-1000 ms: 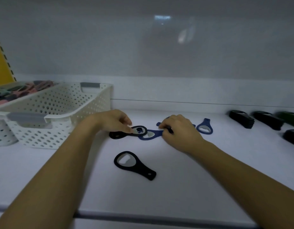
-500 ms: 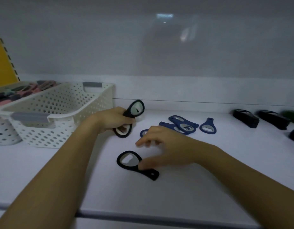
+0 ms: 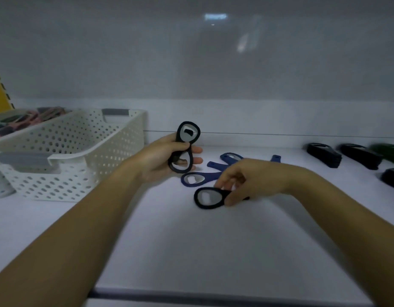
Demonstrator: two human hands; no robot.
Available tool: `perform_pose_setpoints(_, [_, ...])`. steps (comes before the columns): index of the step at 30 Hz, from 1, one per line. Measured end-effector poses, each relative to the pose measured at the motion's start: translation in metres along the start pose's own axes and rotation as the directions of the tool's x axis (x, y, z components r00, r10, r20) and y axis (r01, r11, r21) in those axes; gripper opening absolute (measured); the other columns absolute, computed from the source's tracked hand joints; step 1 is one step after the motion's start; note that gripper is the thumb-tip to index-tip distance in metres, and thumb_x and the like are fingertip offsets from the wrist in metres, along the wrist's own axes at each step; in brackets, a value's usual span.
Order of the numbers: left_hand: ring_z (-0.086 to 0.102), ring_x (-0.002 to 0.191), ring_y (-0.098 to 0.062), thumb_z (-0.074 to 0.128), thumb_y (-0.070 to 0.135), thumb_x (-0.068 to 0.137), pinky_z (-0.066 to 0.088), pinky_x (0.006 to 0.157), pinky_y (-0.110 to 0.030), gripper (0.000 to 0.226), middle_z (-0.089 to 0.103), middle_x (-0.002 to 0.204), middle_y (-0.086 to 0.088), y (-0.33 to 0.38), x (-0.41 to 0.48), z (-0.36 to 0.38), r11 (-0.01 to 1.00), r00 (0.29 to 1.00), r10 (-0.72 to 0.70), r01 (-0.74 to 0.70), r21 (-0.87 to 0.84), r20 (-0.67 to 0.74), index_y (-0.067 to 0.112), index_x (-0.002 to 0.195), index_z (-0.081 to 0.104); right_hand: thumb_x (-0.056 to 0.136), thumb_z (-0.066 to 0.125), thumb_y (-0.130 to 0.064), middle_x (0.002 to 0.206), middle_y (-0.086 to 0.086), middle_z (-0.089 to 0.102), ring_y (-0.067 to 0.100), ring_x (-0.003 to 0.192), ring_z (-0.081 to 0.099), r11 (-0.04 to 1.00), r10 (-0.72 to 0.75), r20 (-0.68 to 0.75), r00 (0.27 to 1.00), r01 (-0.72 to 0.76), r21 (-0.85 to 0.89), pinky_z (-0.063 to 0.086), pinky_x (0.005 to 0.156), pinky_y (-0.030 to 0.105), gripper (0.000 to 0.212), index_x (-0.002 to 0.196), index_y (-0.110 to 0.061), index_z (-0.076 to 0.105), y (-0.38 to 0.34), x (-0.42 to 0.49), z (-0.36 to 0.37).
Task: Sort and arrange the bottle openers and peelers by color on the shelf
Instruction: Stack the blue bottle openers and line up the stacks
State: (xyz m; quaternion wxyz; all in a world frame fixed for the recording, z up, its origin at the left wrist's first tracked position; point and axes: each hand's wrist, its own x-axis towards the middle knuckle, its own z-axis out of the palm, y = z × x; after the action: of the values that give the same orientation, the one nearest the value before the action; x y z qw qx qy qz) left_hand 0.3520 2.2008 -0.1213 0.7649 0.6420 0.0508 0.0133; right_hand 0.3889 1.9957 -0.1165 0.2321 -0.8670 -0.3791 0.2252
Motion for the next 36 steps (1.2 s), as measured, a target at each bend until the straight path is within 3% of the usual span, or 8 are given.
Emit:
perform_pose_setpoints(6, [0.067, 0.07, -0.016, 0.04, -0.004, 0.095, 0.058, 0.058, -0.027, 0.024, 0.066, 0.096, -0.007, -0.011, 0.004, 0.016, 1.0, 1.0, 0.018, -0.018, -0.019, -0.025, 0.012, 0.106, 0.055, 0.077, 0.07, -0.008, 0.07, 0.001, 0.061, 0.011, 0.063, 0.052, 0.848, 0.183, -0.183, 0.966, -0.061, 0.527, 0.041, 0.071, 0.026, 0.011, 0.077, -0.019, 0.069, 0.026, 0.004, -0.014])
perform_pose_setpoints(10, [0.066, 0.073, -0.018, 0.037, -0.005, 0.094, 0.058, 0.063, -0.031, 0.025, 0.065, 0.097, -0.01, -0.017, 0.001, 0.03, 1.0, 1.0, 0.013, -0.014, -0.025, -0.024, 0.01, 0.104, 0.055, 0.087, 0.056, -0.006, 0.054, 0.001, 0.046, 0.007, 0.044, 0.04, 0.575, 0.225, -0.227, 0.947, 0.059, 0.816, 0.036, 0.045, 0.017, 0.012, 0.078, -0.011, 0.064, 0.023, 0.009, -0.012])
perform_pose_setpoints(13, [0.065, 0.088, -0.03, 0.034, -0.008, 0.091, 0.058, 0.073, -0.041, 0.037, 0.061, 0.113, -0.02, -0.021, 0.0, 0.038, 0.996, 0.999, 0.025, -0.022, -0.087, 0.035, 0.006, 0.122, 0.049, 0.088, 0.055, -0.005, 0.057, 0.003, 0.057, 0.005, 0.041, 0.05, 0.396, 0.252, -0.241, 0.937, 0.127, 0.909, 0.045, 0.042, 0.016, 0.008, 0.082, -0.005, 0.061, 0.011, 0.012, -0.004])
perform_pose_setpoints(20, [0.065, 0.085, -0.029, 0.048, -0.002, 0.092, 0.052, 0.087, -0.045, 0.029, 0.065, 0.103, -0.013, -0.028, 0.0, 0.038, 0.998, 0.988, 0.056, -0.06, 0.026, 0.141, 0.011, 0.117, 0.055, 0.091, 0.052, -0.005, 0.063, 0.003, 0.055, 0.005, 0.047, 0.052, 0.459, 0.273, -0.355, 0.894, 0.203, 0.865, 0.05, 0.054, 0.018, 0.011, 0.087, -0.011, 0.061, 0.004, 0.021, 0.012])
perform_pose_setpoints(24, [0.065, 0.087, -0.026, 0.041, 0.001, 0.093, 0.057, 0.076, -0.033, 0.031, 0.068, 0.101, -0.013, -0.025, 0.0, 0.04, 0.999, 0.978, 0.033, -0.037, 0.017, 0.204, 0.011, 0.116, 0.059, 0.093, 0.051, -0.009, 0.079, 0.004, 0.064, 0.01, 0.07, 0.06, 0.498, 0.296, -0.443, 0.846, 0.259, 0.828, 0.049, 0.066, 0.018, 0.014, 0.087, -0.013, 0.063, 0.005, 0.023, 0.014])
perform_pose_setpoints(28, [0.062, 0.067, -0.023, 0.032, -0.009, 0.084, 0.046, 0.067, -0.035, 0.038, 0.062, 0.082, -0.015, -0.018, 0.003, 0.031, 0.999, 0.988, 0.033, -0.039, 0.035, 0.15, 0.008, 0.105, 0.06, 0.096, 0.047, -0.009, 0.089, 0.006, 0.069, 0.018, 0.086, 0.067, 0.261, 0.344, -0.424, 0.838, 0.349, 0.9, 0.053, 0.074, 0.027, 0.014, 0.093, -0.012, 0.06, 0.007, 0.02, 0.005])
perform_pose_setpoints(31, [0.071, 0.074, -0.019, 0.048, -0.005, 0.09, 0.054, 0.065, -0.028, 0.03, 0.067, 0.094, -0.01, -0.016, 0.004, 0.022, 0.979, 0.994, 0.109, -0.11, 0.171, 0.012, 0.014, 0.111, 0.059, 0.096, 0.043, -0.005, 0.085, 0.009, 0.068, 0.022, 0.08, 0.066, 0.172, 0.395, -0.488, 0.778, 0.459, 0.872, 0.056, 0.072, 0.033, 0.016, 0.095, -0.008, 0.058, 0.009, 0.016, -0.002])
perform_pose_setpoints(36, [0.062, 0.057, -0.004, 0.069, 0.008, 0.082, 0.049, 0.053, -0.014, 0.013, 0.067, 0.072, 0.003, -0.015, 0.005, 0.02, 0.944, 0.969, 0.221, -0.184, 0.275, -0.111, 0.015, 0.09, 0.061, 0.094, 0.043, -0.003, 0.077, 0.006, 0.063, 0.018, 0.063, 0.059, 0.385, 0.487, -0.569, 0.662, 0.422, 0.821, 0.054, 0.057, 0.027, 0.018, 0.1, -0.01, 0.059, 0.015, 0.015, -0.005])
